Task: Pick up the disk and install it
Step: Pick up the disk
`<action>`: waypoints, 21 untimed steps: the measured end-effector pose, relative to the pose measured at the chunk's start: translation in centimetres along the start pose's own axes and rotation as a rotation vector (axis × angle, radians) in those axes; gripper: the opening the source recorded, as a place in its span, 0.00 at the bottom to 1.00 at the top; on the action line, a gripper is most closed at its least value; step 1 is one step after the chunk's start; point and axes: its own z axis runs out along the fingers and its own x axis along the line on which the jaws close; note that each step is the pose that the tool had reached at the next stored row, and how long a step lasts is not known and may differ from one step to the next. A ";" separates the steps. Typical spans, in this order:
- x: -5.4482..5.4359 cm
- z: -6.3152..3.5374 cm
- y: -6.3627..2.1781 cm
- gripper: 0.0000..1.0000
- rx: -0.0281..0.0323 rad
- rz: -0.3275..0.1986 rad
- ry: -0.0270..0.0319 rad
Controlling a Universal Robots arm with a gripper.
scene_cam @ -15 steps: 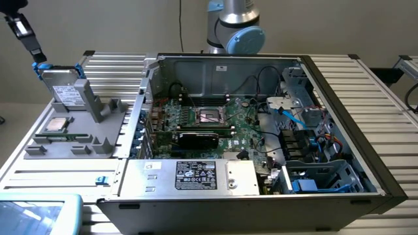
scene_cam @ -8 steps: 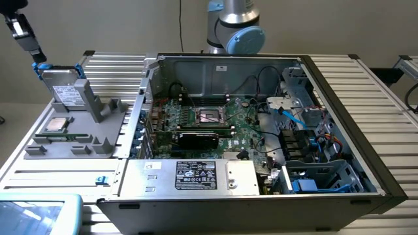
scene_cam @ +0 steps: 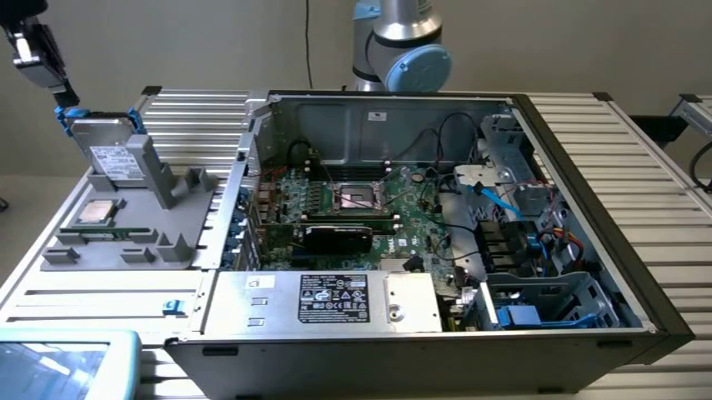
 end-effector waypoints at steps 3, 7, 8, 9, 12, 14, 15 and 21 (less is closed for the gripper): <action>0.0 0.02 0.00 0.11 0.0010 0.051 0.0000; 0.0 0.03 0.00 0.11 0.0026 0.119 -0.0001; 0.0 0.03 0.00 0.11 0.0029 0.135 -0.0001; 0.0 0.03 0.00 0.11 0.0033 0.151 -0.0001; 0.0 0.03 0.00 0.11 0.0043 0.200 -0.0002; 0.0 0.03 0.00 0.11 0.0051 0.232 -0.0003; 0.0 0.03 0.00 0.11 0.0054 0.248 -0.0003; 0.0 0.03 0.00 0.11 0.0075 0.343 -0.0003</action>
